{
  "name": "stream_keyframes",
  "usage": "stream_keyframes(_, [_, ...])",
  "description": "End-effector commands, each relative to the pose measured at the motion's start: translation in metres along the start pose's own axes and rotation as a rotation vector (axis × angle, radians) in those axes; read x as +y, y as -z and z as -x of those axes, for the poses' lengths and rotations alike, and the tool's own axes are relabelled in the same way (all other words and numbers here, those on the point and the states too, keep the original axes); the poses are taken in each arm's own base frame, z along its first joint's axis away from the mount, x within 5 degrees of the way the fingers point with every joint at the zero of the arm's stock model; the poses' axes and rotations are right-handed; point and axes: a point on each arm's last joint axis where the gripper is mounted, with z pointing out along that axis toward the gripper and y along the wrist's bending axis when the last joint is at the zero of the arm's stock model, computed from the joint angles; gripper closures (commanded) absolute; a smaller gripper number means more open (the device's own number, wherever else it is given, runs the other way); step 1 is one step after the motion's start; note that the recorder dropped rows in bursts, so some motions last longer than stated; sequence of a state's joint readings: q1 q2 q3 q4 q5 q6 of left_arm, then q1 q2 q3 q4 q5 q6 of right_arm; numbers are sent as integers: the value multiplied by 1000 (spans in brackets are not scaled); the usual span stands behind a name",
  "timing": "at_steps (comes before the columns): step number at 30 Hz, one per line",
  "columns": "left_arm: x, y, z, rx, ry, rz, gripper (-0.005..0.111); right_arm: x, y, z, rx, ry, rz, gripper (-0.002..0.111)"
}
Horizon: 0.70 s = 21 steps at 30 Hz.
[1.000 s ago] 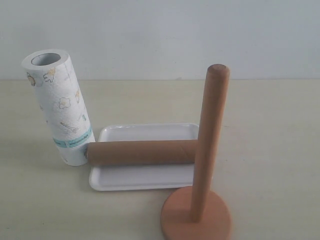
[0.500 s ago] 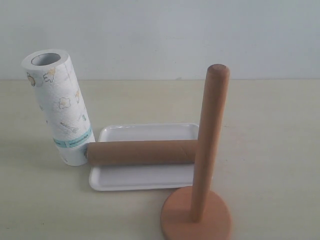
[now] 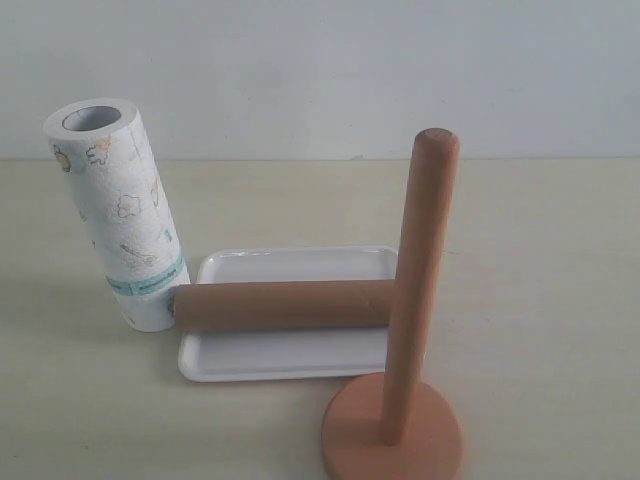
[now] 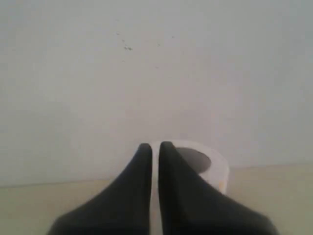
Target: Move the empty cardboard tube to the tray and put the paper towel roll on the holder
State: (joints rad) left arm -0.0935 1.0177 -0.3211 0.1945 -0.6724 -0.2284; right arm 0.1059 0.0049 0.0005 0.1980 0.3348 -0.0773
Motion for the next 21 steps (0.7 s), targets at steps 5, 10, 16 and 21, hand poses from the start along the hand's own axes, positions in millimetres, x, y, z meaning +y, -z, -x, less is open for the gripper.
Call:
stream_keyframes(5, [-4, 11, -58, 66, -13, -80, 103, 0, 0, 0, -7, 10, -6, 108])
stream_keyframes(10, [-7, 7, -63, 38, -74, -128, 75, 0, 0, 0, -7, 10, -6, 108])
stream_keyframes(16, [-5, -4, -71, 40, -40, -123, -3, 0, 0, 0, -7, 10, -6, 108])
stream_keyframes(21, [-6, -21, -81, 87, -52, -169, -3, 0, 0, 0, -7, 10, -6, 108])
